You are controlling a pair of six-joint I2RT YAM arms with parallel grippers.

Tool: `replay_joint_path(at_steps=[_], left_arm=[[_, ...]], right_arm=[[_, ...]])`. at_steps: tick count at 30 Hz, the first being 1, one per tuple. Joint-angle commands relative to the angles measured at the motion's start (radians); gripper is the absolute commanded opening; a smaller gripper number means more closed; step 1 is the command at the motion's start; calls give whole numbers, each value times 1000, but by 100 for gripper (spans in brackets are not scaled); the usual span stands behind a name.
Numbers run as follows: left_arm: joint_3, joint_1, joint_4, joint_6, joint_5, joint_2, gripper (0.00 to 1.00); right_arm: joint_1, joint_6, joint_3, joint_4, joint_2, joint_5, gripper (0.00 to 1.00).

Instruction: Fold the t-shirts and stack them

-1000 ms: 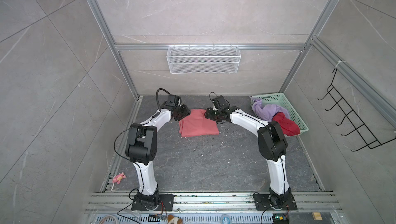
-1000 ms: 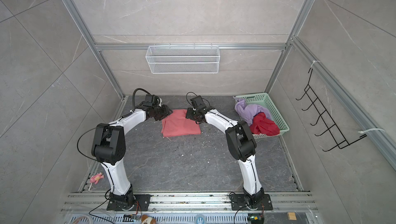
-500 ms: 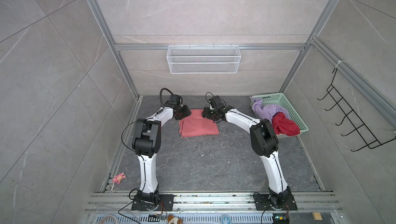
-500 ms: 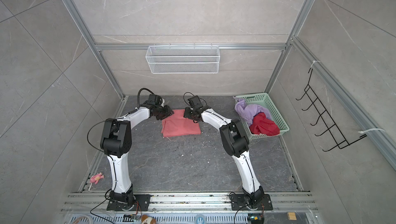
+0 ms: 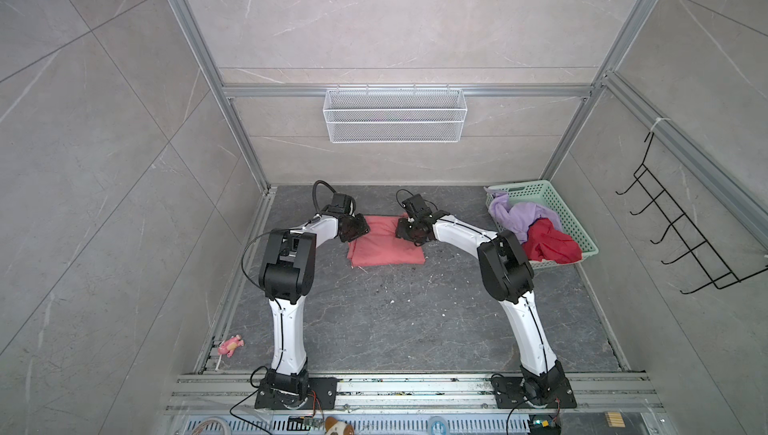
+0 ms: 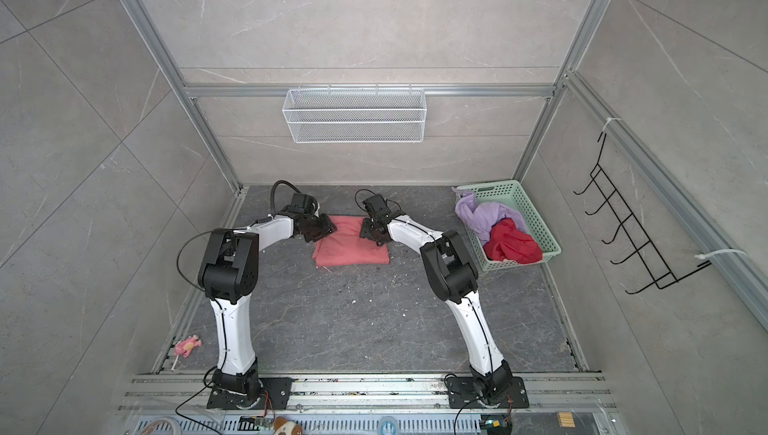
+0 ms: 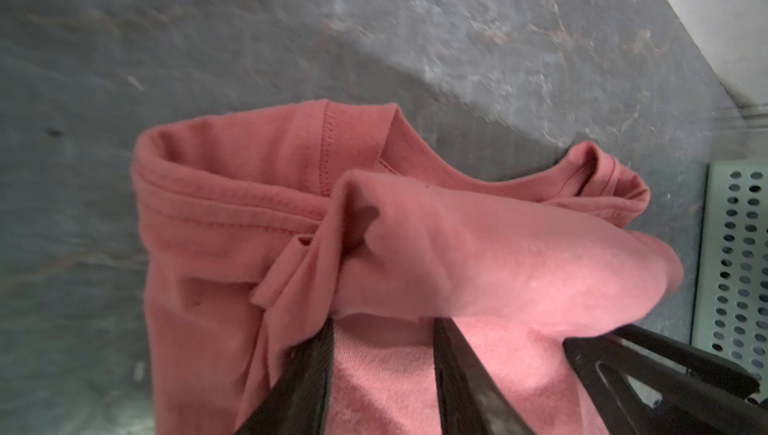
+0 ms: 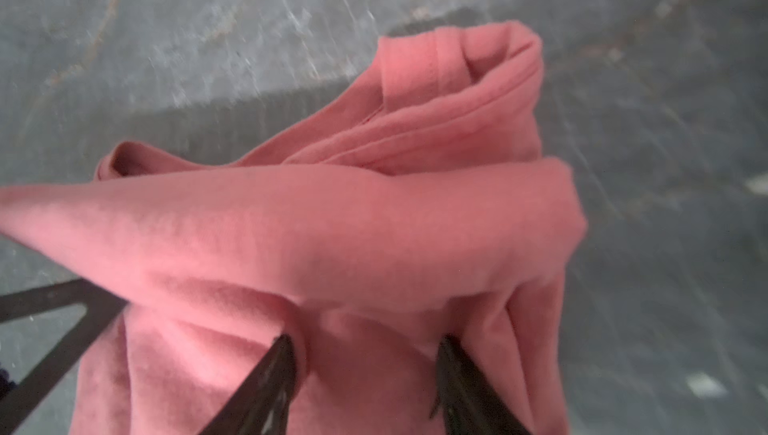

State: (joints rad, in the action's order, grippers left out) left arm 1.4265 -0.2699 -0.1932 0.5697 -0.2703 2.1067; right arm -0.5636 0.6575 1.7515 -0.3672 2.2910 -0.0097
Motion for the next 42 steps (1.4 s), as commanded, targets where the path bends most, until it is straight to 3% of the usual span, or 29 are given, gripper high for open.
replay_joint_path(at_steps=[1, 9, 13, 18, 21, 26, 36, 42], left_arm=[[-102, -111, -71, 41, -26, -4, 44], [-207, -309, 99, 207, -113, -67, 44], [-267, -323, 188, 243, -118, -169, 46], [-227, -320, 85, 111, -55, -303, 54], [-156, -318, -22, -11, -6, -306, 54], [-73, -318, -128, -138, 45, -258, 55], [-20, -299, -165, -212, 67, -172, 56], [3, -282, -130, -207, 38, -118, 56]], right_arm=[[14, -17, -176, -97, -72, 47, 57], [105, -42, -514, -22, -325, 90, 58], [138, -98, -586, -24, -457, 102, 58], [139, -145, -595, -40, -593, 125, 60], [139, -185, -590, -41, -636, 176, 68], [160, -260, -556, -26, -607, 222, 81], [236, -367, -539, 67, -473, 117, 81], [288, -390, -541, 177, -397, -35, 80]])
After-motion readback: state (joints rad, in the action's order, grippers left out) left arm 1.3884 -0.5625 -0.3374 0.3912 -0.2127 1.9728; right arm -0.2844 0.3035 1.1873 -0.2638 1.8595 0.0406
